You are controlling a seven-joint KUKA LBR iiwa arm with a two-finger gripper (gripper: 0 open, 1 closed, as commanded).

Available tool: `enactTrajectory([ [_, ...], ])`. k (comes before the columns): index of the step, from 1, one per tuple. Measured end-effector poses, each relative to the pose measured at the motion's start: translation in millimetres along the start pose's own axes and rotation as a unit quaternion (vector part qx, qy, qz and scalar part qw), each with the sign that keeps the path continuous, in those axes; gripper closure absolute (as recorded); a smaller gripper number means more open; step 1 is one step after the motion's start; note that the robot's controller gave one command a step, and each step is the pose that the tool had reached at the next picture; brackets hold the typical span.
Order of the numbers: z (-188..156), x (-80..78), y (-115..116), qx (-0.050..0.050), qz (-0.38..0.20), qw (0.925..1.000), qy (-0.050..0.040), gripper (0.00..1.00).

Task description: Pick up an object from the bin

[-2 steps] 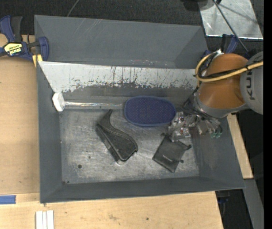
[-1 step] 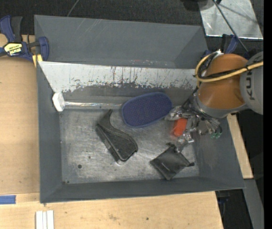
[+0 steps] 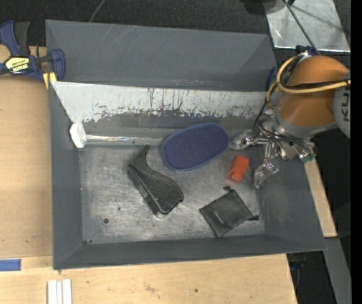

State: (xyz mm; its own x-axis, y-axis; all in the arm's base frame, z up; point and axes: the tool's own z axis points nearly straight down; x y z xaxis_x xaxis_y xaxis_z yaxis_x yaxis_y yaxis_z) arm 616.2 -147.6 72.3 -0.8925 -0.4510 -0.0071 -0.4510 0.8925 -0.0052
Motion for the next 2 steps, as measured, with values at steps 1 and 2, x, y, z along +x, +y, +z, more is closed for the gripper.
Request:
enactTrajectory([
  [1,-3.8,-2.5,-1.3,0.003,0.0,1.0,-0.0038,1.0],
  [2,-129.0,5.0,0.0,0.001,-0.083,0.9966,-0.0015,1.0],
])
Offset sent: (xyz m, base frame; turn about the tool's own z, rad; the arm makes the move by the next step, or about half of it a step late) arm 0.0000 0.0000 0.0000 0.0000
